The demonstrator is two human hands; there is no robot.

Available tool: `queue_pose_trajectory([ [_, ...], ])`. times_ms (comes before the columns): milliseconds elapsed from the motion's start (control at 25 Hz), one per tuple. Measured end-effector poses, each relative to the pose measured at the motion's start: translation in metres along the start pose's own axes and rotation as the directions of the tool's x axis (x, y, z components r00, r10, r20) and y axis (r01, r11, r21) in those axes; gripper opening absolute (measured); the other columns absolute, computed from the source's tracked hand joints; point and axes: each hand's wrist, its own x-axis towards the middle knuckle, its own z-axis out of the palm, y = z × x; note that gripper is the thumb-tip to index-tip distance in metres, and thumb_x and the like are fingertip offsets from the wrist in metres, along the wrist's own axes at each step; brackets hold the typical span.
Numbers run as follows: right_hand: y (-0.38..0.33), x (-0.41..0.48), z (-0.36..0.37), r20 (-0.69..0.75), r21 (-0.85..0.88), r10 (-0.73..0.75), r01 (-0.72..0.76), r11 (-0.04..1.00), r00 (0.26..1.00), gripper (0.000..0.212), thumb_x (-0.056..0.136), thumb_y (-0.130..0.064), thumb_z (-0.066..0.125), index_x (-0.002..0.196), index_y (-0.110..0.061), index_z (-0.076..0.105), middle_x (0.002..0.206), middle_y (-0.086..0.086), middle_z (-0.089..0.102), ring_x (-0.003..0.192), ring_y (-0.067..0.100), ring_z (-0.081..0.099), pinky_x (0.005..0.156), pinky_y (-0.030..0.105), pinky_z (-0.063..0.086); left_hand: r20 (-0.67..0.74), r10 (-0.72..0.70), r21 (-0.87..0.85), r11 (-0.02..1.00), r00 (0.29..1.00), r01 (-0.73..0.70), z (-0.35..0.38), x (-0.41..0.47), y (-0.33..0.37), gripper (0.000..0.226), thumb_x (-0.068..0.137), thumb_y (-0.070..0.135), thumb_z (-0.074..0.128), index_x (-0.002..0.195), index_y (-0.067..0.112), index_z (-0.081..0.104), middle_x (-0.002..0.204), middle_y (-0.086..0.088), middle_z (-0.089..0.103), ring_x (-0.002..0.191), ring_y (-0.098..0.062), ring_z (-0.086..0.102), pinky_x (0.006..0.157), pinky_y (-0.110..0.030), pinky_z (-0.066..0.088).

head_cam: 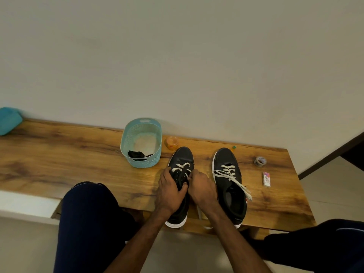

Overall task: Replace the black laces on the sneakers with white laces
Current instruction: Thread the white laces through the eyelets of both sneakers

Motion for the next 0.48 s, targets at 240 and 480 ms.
queue_pose_trajectory([
  [240,0.022,-0.012,-0.011,0.395,-0.005,-0.018,0.022,1.0,0.919,0.02,0.092,-0.021,0.055,0.105,-0.012,0.067,0.104,0.01,0.069,0.094,0.025,0.062,0.072,0.03,0.045,-0.012,-0.012,0.081,0.997,1.0,0.013,0.0,-0.002,0.003,0.078,0.086,0.042,0.062,0.146,0.01,0.024,0.143,-0.008,0.04,0.13,-0.025,0.042,0.103,-0.043,0.045],
  [480,0.027,-0.012,-0.001,0.488,0.056,-0.008,-0.022,0.998,0.873,0.024,0.094,-0.024,0.056,0.11,-0.01,0.067,0.107,0.012,0.07,0.099,0.025,0.065,0.089,0.038,0.053,-0.006,-0.015,0.089,0.996,1.0,0.015,0.0,-0.002,0.005,0.073,0.088,0.039,0.06,0.146,0.013,0.023,0.144,-0.007,0.039,0.129,-0.024,0.043,0.1,-0.042,0.046],
])
